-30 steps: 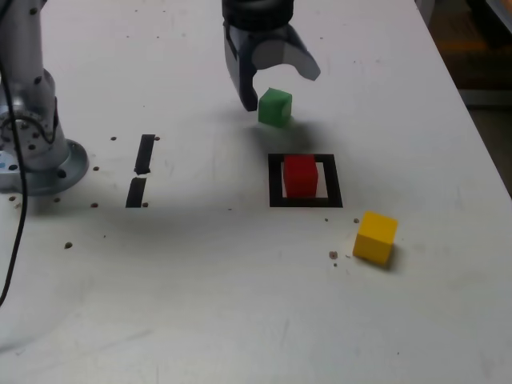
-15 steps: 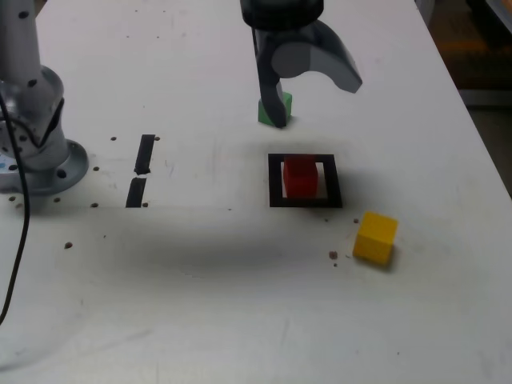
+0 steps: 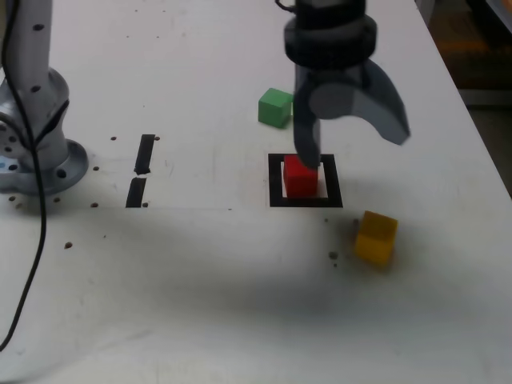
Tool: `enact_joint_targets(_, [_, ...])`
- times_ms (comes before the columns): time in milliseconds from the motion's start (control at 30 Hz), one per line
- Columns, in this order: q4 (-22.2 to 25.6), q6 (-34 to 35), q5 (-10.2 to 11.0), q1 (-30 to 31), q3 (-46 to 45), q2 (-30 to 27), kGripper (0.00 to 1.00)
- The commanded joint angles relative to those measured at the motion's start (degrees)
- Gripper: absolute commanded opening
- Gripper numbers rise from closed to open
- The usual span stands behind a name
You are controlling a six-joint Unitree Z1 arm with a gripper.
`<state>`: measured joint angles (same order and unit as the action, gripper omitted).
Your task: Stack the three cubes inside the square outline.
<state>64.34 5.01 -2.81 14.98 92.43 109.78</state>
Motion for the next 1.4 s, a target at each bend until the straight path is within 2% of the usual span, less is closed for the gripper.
enact_joint_targets(0, [-0.1, 0.1, 0.0, 1.1, 1.7, 1.3, 0.98])
enact_joint_targets(200, [-0.6, 0.4, -0.3, 2.5, 3.5, 3.8, 1.0])
enact_joint_targets(1367, [0.3, -3.7, -0.4, 4.3, 7.5, 14.3, 0.95])
